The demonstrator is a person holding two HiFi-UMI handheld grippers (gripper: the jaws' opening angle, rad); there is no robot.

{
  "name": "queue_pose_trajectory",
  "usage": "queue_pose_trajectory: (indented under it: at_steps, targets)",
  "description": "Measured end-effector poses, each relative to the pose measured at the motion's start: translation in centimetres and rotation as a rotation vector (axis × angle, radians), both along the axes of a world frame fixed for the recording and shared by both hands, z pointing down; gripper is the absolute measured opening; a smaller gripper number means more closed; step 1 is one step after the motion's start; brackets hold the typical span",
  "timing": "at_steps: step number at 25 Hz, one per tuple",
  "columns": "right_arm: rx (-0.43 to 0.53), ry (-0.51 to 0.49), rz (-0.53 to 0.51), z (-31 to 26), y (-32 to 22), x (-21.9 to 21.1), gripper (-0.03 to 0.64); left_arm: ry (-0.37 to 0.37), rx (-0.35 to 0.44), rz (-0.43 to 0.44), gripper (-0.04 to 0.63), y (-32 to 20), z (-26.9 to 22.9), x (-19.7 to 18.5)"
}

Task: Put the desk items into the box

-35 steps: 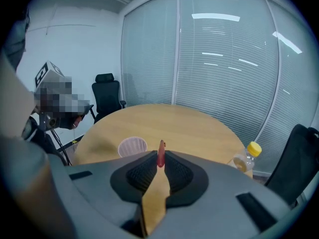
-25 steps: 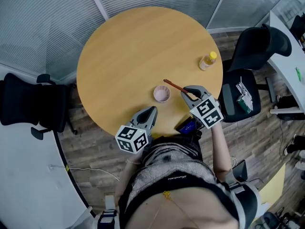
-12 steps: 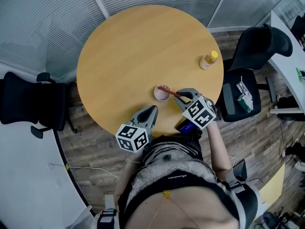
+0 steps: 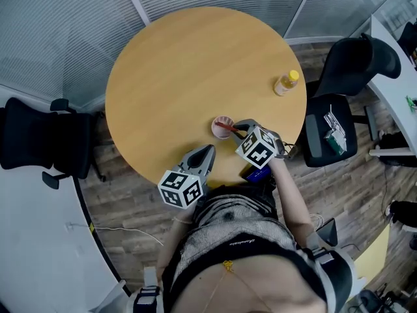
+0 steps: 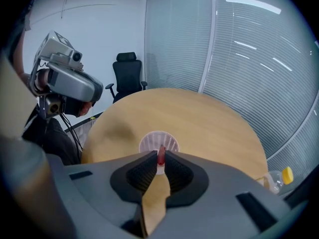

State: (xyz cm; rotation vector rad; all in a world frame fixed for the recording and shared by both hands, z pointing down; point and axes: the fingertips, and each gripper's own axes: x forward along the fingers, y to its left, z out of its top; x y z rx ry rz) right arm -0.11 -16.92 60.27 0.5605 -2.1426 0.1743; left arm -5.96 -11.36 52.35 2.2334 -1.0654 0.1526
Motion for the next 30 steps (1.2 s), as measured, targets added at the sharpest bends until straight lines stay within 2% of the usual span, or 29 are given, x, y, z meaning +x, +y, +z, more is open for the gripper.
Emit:
queue_pose_trajectory:
  at_steps: [11, 18, 21, 30]
  targets:
    - [-0.009, 0.086, -0.046, 2.8, -0.2, -1.0, 0.060, -0.003, -0.016, -0.012, 0.018, -0.1, 0.5, -0.5]
    - [-0.017, 0.023, -0.002, 2.6, -0.3, -0.7, 0.061, -0.006, -0.013, -0.003, 0.018, -0.2, 0.5, -0.3]
    - [-0.009, 0.010, -0.008, 2.2, -0.1, -0.6, 0.106, -0.007, -0.013, -0.002, 0.018, -0.1, 0.4, -0.3]
    - [-0.009, -0.032, 0.022, 1.6, -0.1, 0.2, 0.137, -0.006, -0.005, -0.007, 0.018, -0.1, 0.2, -0.2]
